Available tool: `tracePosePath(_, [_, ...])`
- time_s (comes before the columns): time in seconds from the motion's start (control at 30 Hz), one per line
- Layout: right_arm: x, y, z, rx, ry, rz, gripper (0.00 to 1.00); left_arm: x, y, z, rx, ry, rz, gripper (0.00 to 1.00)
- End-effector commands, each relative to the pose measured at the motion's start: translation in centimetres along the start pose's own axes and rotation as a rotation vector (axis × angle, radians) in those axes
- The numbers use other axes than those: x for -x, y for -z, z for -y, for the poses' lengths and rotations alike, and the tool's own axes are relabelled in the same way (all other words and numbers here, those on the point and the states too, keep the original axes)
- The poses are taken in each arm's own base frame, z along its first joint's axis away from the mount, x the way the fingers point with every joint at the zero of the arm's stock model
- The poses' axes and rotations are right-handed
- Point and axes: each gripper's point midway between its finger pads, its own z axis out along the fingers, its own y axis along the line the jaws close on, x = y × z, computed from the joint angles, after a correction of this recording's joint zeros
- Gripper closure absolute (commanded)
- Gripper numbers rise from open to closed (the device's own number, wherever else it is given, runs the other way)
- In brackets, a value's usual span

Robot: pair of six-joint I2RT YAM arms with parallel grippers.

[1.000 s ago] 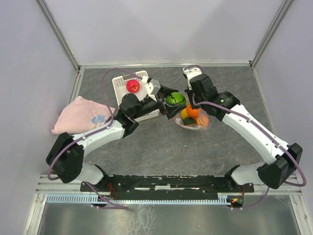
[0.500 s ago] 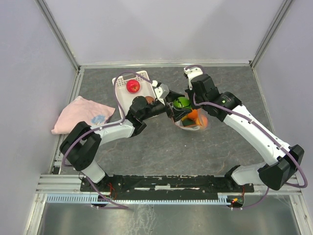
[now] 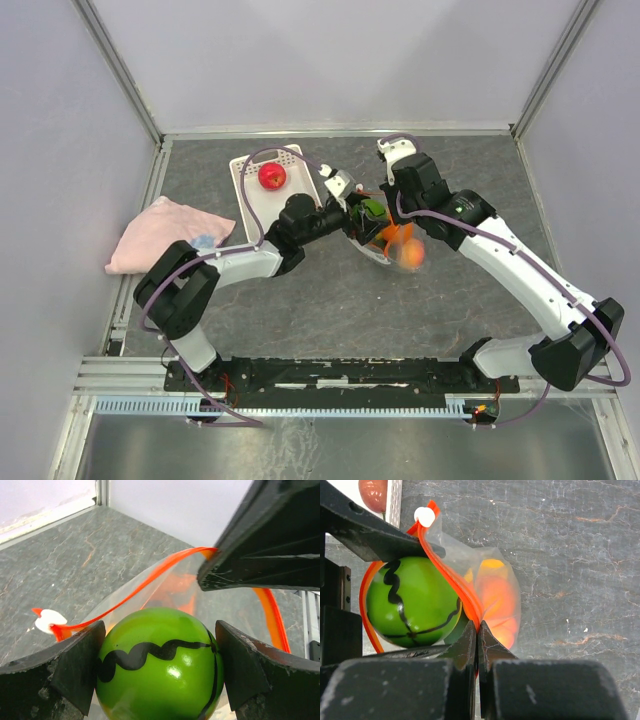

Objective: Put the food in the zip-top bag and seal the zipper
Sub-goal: Place the fake fruit in the zipper food storage bag.

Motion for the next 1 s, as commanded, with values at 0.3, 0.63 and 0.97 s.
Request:
tracePosePath(0.3, [2.0,1.3,-0.1,0.017,-0.037,0.088,0.98,1.0,-0.9,-2.2,0.141,-0.026,-0.046,0.04])
tracePosePath(0.63, [2.0,1.2,-0.2,0.021,-0.037,0.085,0.98,2.4,0.4,-2.0,0.198,0.049,-0.07,0.0])
tracePosePath(0.97, [2.0,1.1,-0.1,0.016,-0.034,0.082,0.98,4.0,5.1,-2.7,0.401,0.2,-0.101,0.01])
